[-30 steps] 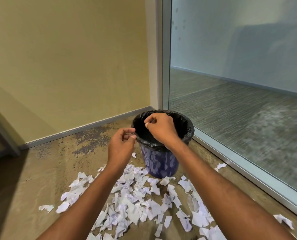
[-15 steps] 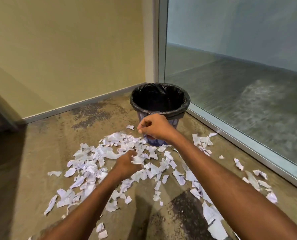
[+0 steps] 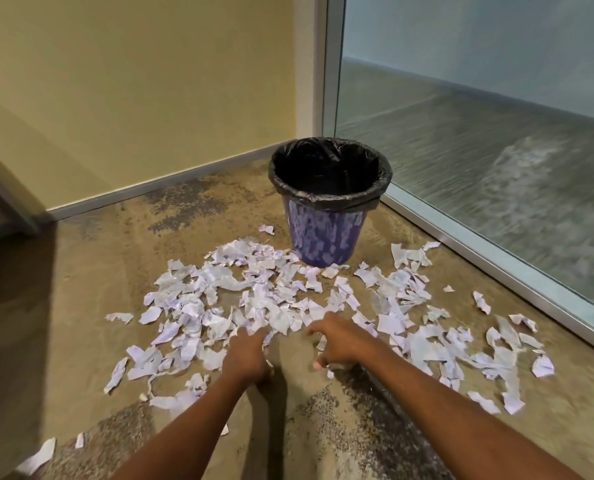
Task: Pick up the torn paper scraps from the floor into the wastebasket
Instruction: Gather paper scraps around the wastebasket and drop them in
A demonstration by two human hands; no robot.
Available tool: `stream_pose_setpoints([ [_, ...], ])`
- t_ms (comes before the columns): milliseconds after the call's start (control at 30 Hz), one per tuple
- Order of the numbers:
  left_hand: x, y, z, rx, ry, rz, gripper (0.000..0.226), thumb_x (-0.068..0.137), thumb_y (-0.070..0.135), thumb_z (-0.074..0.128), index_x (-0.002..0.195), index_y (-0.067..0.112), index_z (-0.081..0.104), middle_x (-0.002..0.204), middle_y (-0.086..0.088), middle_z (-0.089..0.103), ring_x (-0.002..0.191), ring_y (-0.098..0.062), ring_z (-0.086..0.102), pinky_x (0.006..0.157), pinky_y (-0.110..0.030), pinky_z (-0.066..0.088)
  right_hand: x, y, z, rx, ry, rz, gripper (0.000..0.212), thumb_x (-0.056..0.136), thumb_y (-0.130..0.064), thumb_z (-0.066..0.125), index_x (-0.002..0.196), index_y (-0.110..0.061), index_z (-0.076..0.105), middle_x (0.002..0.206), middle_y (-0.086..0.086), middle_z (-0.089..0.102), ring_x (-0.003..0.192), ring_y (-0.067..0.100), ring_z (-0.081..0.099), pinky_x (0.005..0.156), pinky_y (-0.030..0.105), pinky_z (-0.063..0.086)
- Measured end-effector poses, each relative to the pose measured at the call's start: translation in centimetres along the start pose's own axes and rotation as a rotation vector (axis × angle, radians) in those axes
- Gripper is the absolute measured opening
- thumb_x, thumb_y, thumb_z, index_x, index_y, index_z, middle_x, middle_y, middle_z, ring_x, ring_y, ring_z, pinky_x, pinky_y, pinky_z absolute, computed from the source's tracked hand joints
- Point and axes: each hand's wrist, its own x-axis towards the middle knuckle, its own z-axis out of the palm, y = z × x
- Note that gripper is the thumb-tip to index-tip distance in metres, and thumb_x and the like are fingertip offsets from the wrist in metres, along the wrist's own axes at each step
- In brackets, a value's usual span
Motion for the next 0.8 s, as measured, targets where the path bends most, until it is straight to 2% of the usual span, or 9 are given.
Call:
stream_pose_setpoints([
  [100, 0.0, -0.2, 0.7, -0.075, 0.052, 0.017, 0.069, 0.086, 0.019, 0.083, 0.146, 0.036, 0.053, 0.149, -0.006, 0.048, 0.135, -0.027, 0.051, 0.102, -0.035, 0.051, -0.2, 0.8, 2.1, -0.003, -0.013, -0.003, 0.072, 0.08, -0.032, 0.091, 0.144, -0.033, 0.057, 0.14, 0.001, 0.051, 0.126, 0.024, 0.056, 0.1, 0.038, 0.051],
  [300, 0.1, -0.2, 1.3, -0.109, 0.098, 0.089, 0.048, 0.086, 0.017, 0.082, 0.126, 0.036, 0.065, 0.131, 0.0, 0.059, 0.118, -0.018, 0.055, 0.088, -0.028, 0.046, -0.4, 1.5, 6.4, -0.056, 0.103, -0.071, 0.046, 0.087, -0.017, 0.082, 0.126, -0.03, 0.061, 0.125, -0.004, 0.048, 0.106, 0.018, 0.055, 0.086, 0.034, 0.055],
  [433, 0.1, 0.2, 1.7, -0.075, 0.098, 0.135, 0.05, 0.082, 0.027, 0.085, 0.127, 0.036, 0.064, 0.128, 0.002, 0.057, 0.116, -0.018, 0.054, 0.093, -0.034, 0.051, -0.5, 1.7, 7.3, -0.097, 0.241, -0.119, 0.024, 0.094, -0.007, 0.065, 0.103, -0.028, 0.061, 0.111, -0.006, 0.052, 0.097, 0.016, 0.053, 0.08, 0.034, 0.055],
  [567, 0.2, 0.4, 2.3, -0.037, 0.092, 0.195, 0.05, 0.081, 0.028, 0.087, 0.125, 0.037, 0.065, 0.126, 0.004, 0.06, 0.117, -0.018, 0.054, 0.095, -0.037, 0.052, 0.0, 1.9, 7.1, -0.089, 0.265, -0.086, 0.034, 0.087, 0.01, 0.048, 0.076, -0.021, 0.054, 0.09, -0.003, 0.058, 0.081, 0.021, 0.058, 0.064, 0.034, 0.049],
  [667, 0.5, 0.6, 2.6, -0.062, 0.141, 0.212, 0.031, 0.091, 0.018, 0.078, 0.116, 0.033, 0.07, 0.122, 0.005, 0.066, 0.111, -0.014, 0.058, 0.092, -0.032, 0.053, 0.9, 3.0, 6.8, -0.029, 0.321, -0.043, 0.032, 0.086, 0.011, 0.05, 0.075, -0.018, 0.06, 0.085, -0.001, 0.061, 0.076, 0.019, 0.06, 0.066, 0.041, 0.058],
  [733, 0.6, 0.9, 2.8, -0.091, 0.167, 0.206, 0.025, 0.096, 0.011, 0.07, 0.11, 0.031, 0.074, 0.117, 0.004, 0.069, 0.105, -0.012, 0.06, 0.088, -0.03, 0.055, 1.4, 3.7, 6.3, 0.0, 0.389, -0.005, 0.029, 0.088, 0.009, 0.053, 0.078, -0.016, 0.065, 0.09, 0.002, 0.061, 0.079, 0.02, 0.06, 0.067, 0.044, 0.057],
  [800, 0.6, 1.2, 2.8, -0.115, 0.186, 0.203, 0.025, 0.097, 0.01, 0.067, 0.106, 0.032, 0.075, 0.115, 0.005, 0.07, 0.105, -0.013, 0.062, 0.087, -0.032, 0.057, 1.6, 4.2, 5.7, 0.05, 0.472, 0.015, 0.024, 0.092, 0.006, 0.055, 0.088, -0.014, 0.067, 0.101, 0.004, 0.06, 0.082, 0.021, 0.06, 0.068, 0.04, 0.056],
])
